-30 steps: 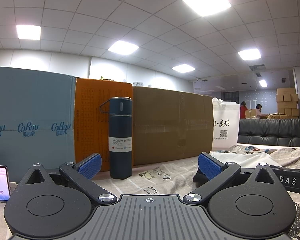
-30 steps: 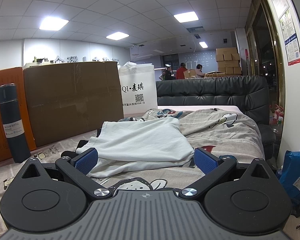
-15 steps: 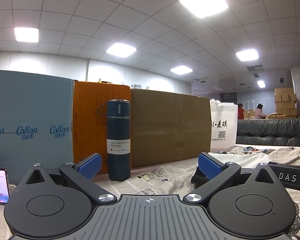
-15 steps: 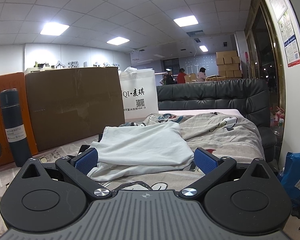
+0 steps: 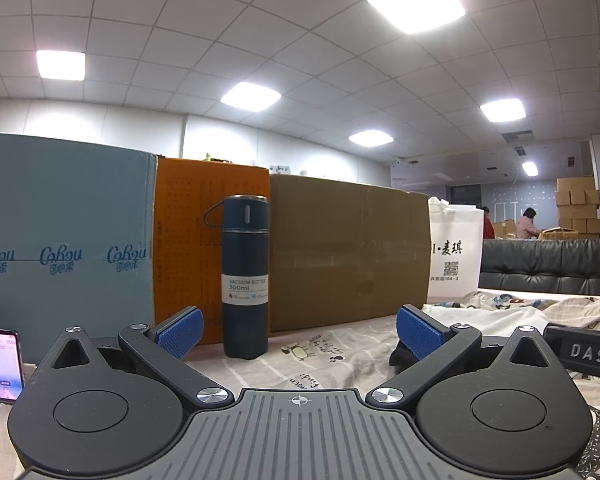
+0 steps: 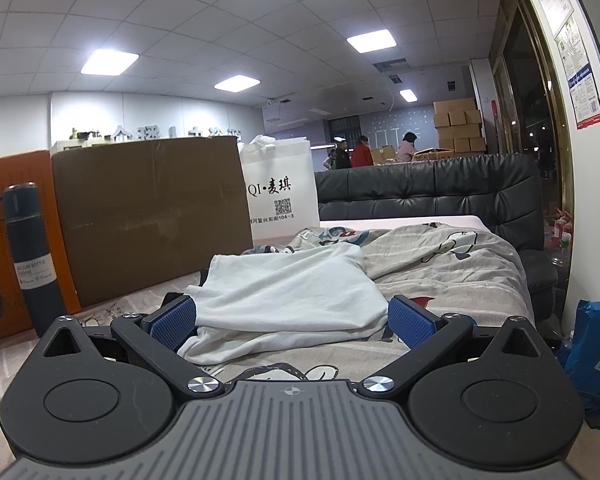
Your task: Fold clothes
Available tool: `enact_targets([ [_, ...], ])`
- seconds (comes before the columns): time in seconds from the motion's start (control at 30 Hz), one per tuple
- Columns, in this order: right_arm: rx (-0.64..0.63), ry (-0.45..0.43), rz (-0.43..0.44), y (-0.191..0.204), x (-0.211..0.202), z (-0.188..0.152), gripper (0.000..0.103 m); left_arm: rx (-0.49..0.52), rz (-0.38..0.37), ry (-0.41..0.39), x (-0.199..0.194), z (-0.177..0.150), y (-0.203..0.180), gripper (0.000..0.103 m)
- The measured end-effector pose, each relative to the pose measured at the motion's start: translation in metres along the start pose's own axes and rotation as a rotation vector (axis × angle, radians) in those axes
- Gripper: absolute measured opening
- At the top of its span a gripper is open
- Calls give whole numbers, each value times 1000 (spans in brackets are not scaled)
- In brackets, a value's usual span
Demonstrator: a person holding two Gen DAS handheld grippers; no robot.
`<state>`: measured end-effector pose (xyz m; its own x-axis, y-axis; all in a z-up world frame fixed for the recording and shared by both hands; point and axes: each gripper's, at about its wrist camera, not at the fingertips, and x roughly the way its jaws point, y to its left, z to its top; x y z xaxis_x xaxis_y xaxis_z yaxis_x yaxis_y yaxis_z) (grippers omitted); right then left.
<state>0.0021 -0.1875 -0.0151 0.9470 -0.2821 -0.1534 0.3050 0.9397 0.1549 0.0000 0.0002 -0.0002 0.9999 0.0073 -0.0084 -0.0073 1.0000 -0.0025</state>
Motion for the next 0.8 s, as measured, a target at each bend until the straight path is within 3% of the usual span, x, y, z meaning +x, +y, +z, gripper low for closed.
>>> enact_targets([
  [0.3,61,-40,11,-9,-7,1,103,-2,6,-15,-4,2,2,103],
  [0.53,131,-15,51,-18,-4,2,103,37,-2,-7,-9,6,-4,103],
  [0.8,170,-22,116,-28,-22,12,103,58,94,19,-35,18,-3,103],
])
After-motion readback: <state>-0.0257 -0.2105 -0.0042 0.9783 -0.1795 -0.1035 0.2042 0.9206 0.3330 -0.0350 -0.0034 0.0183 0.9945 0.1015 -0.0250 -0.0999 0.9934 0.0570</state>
